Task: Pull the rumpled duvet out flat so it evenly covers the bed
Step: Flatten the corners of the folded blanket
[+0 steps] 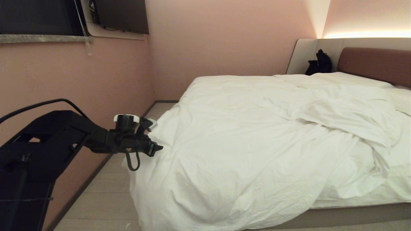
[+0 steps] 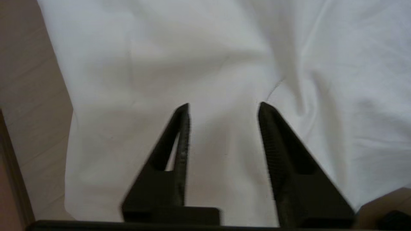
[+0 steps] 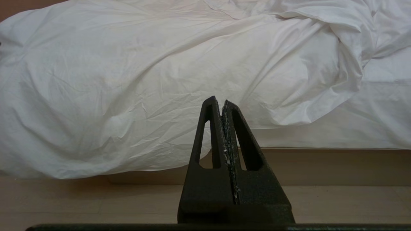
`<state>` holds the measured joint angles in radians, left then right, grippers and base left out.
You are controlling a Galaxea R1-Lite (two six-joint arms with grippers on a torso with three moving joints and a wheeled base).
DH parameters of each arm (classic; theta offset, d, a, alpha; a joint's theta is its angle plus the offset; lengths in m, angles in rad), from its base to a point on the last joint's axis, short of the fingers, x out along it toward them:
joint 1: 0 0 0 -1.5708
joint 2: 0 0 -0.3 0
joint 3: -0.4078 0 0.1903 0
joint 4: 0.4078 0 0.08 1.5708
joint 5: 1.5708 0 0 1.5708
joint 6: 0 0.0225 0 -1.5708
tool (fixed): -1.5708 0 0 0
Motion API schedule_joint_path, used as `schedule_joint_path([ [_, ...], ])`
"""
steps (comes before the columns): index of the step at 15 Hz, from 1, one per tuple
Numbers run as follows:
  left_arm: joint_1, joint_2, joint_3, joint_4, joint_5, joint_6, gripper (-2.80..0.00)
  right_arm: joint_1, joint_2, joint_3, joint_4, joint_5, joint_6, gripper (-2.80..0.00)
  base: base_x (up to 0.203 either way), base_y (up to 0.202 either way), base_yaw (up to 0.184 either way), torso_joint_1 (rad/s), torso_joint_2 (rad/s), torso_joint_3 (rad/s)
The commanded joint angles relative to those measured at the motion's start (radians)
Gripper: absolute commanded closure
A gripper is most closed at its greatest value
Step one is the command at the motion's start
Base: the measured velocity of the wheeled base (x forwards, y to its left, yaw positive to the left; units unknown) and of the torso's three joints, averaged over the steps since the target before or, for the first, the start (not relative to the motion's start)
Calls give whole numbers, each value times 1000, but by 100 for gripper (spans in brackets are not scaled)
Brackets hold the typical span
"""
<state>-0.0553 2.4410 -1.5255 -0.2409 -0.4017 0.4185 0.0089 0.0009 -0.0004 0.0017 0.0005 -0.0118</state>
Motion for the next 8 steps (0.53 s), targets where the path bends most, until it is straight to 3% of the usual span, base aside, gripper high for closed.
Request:
schedule_joint_path([
  [1, -1, 24, 0, -2, -4, 58, -280, 0, 1, 0, 0, 0, 0, 0, 0, 0, 0, 0, 0, 0],
  [2, -1, 34, 1, -6, -11, 110, -280, 0, 1, 0, -2, 1, 0, 0, 0, 0, 0, 0, 0, 0],
  [8, -10, 26, -4, 2, -12, 115, -280, 0, 1, 0, -2, 1, 0, 0, 0, 0, 0, 0, 0, 0],
])
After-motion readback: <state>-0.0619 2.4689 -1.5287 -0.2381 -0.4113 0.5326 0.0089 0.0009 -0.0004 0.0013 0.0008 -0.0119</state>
